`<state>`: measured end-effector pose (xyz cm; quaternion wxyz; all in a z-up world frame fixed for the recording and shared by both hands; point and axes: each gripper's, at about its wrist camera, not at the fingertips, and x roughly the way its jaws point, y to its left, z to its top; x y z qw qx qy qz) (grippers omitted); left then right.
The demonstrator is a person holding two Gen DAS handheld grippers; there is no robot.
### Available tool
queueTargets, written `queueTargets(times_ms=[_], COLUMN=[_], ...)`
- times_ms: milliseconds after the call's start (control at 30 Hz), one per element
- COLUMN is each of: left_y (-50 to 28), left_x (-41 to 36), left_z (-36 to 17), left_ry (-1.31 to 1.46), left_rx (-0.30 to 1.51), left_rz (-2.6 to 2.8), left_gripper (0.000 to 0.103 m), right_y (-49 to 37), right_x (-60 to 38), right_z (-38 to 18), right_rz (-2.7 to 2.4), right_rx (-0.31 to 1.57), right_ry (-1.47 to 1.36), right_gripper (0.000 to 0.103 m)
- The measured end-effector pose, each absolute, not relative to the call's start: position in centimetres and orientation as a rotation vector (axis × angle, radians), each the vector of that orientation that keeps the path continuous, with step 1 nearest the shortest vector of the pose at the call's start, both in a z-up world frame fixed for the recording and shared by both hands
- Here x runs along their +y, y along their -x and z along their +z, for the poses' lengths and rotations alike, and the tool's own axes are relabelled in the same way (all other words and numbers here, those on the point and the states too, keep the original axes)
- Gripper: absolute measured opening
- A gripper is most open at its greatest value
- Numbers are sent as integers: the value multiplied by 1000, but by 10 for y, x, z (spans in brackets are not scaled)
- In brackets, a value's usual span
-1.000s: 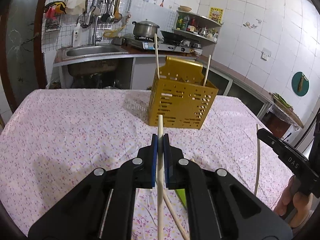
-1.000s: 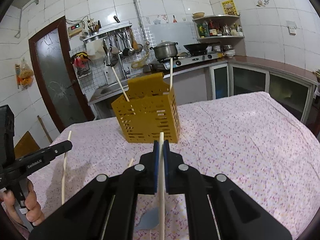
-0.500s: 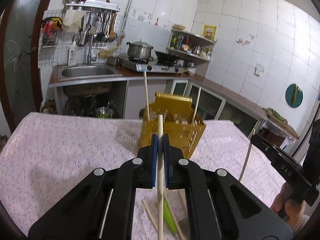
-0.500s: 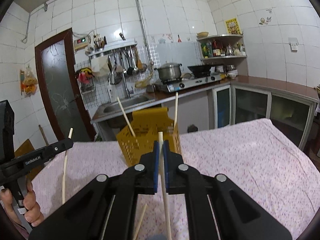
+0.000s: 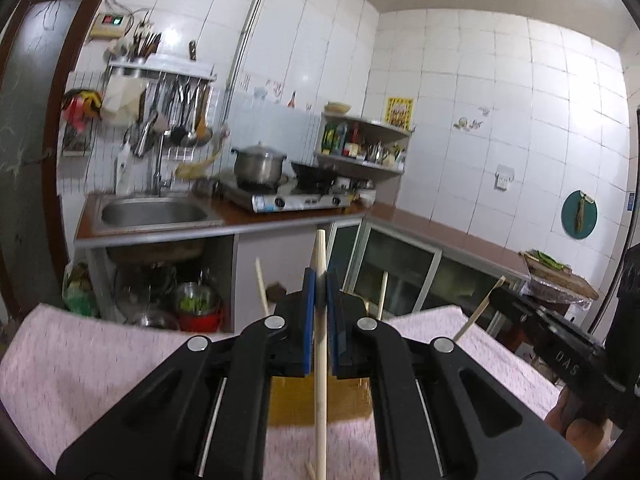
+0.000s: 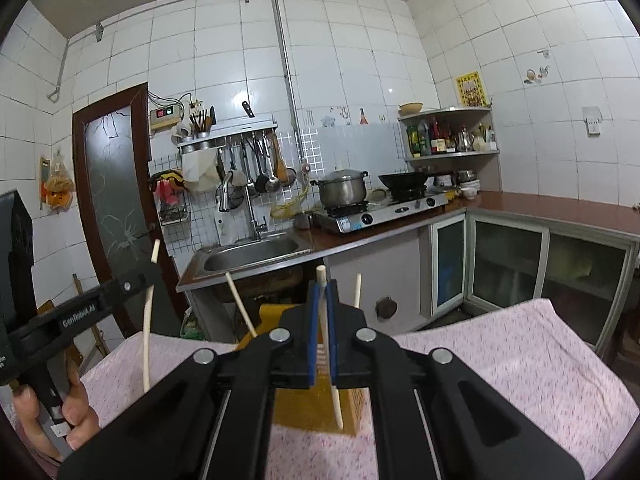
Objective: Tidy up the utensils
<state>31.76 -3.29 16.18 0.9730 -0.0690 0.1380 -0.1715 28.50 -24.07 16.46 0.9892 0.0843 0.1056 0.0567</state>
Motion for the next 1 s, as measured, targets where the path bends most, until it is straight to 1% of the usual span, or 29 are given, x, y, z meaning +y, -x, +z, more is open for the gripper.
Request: queueTargets(times_ms=[367, 567, 767, 900, 1000], left_y=[-367, -395, -426, -443, -447], left_x=[-52, -54, -59, -57, -61], left_z=[213, 216, 201, 165, 139], left_ry=[127, 126, 142, 189, 168], left_rx=[141, 94, 81, 116, 152], left_rz=[-363, -348, -354, -339, -341], left_gripper=[4, 4, 4, 4, 4], right_y=[-311, -327, -346, -362, -367], right_x=[-245, -238, -226, -226, -231], right_z=[216, 241, 239, 213, 193], right_rz=[102, 113, 122, 116, 101], right_rx=[145, 104, 106, 159, 198], right_ry=[-140, -138, -126, -121, -117], right_gripper=[4, 4, 4, 4, 4])
